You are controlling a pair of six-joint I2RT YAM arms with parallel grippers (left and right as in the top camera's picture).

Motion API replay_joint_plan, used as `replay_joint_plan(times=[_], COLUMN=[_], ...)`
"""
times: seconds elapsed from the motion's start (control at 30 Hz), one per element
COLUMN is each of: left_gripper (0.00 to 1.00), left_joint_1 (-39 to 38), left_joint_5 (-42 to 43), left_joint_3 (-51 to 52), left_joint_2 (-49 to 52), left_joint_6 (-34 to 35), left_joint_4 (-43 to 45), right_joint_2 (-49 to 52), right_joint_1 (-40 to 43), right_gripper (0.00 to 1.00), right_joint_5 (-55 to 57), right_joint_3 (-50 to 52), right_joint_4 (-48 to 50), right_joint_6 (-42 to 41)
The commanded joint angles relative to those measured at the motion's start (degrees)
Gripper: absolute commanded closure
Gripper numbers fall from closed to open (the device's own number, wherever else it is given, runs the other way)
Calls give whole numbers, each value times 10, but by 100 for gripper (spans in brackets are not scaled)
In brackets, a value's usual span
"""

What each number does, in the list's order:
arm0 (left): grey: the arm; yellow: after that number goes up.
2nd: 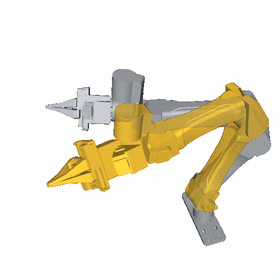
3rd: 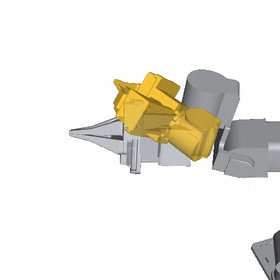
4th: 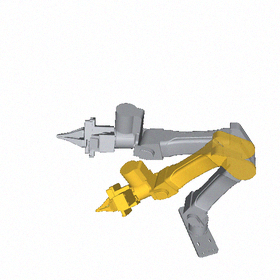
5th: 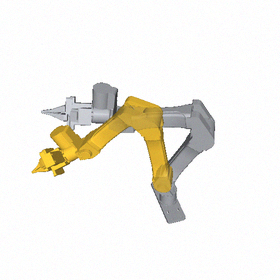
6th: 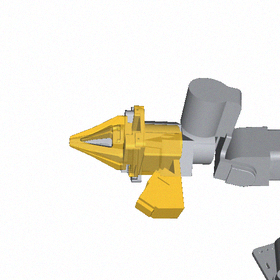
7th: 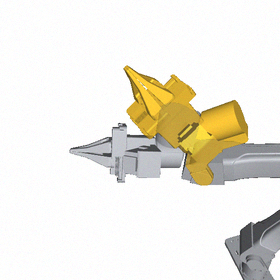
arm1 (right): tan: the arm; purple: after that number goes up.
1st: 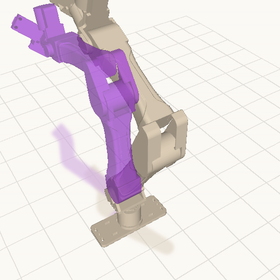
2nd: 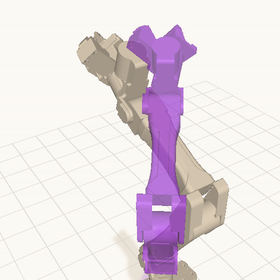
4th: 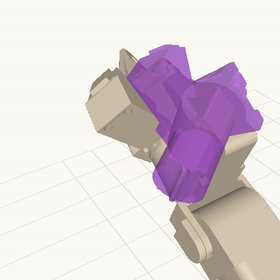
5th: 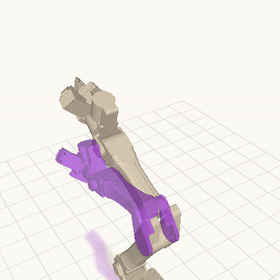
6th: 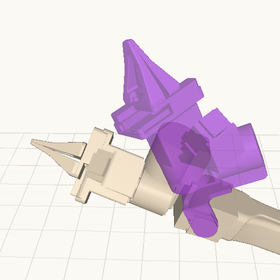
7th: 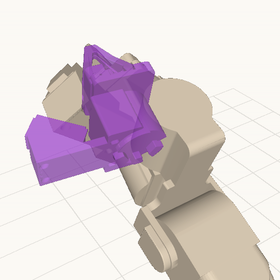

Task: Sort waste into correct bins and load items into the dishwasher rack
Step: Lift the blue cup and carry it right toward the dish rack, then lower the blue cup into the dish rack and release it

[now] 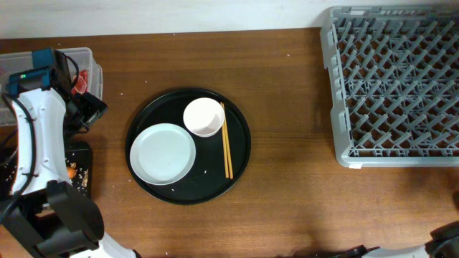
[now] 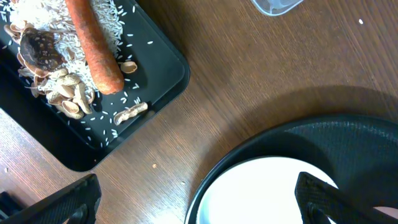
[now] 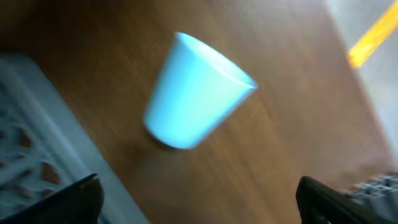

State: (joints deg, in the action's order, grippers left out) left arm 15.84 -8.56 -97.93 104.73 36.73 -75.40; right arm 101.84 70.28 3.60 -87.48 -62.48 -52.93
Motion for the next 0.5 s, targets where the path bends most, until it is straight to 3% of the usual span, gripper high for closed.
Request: replay_joint_plan(times=[0.0, 0.07, 0.1, 0.13, 0.17, 0.2, 0.23, 0.47], left_gripper=[1, 1, 1, 1, 1, 1, 1, 1], left_joint_1=[1, 1, 1, 1, 1, 1, 1, 1], left_joint_5=[-2, -2, -2, -2, -2, -2, -2, -2], left_joint_3=[-3, -3, -3, -3, -3, -3, -3, -3], left_joint_2=[-7, -7, -7, -7, -7, -7, -7, -7], left_joint_6=[6, 6, 6, 6, 6, 6, 6, 6], left_joint_4=[1, 1, 1, 1, 1, 1, 1, 1], right_joint_2=[-1, -1, -1, 2, 5, 7, 7, 7], right_joint_1=[-18, -17, -18, -17, -18, -20, -21, -21], right_gripper=[2, 2, 7, 25, 28, 26, 19, 10], right_joint_5=[2, 23, 31, 31, 31, 33, 38, 103], right_joint_3=[9, 14, 23, 37, 50, 69, 89, 130], right_joint_4=[32, 46, 58, 72, 70, 70, 70, 102], right_joint_6=[-52, -52, -53, -69, -100, -123, -136, -196])
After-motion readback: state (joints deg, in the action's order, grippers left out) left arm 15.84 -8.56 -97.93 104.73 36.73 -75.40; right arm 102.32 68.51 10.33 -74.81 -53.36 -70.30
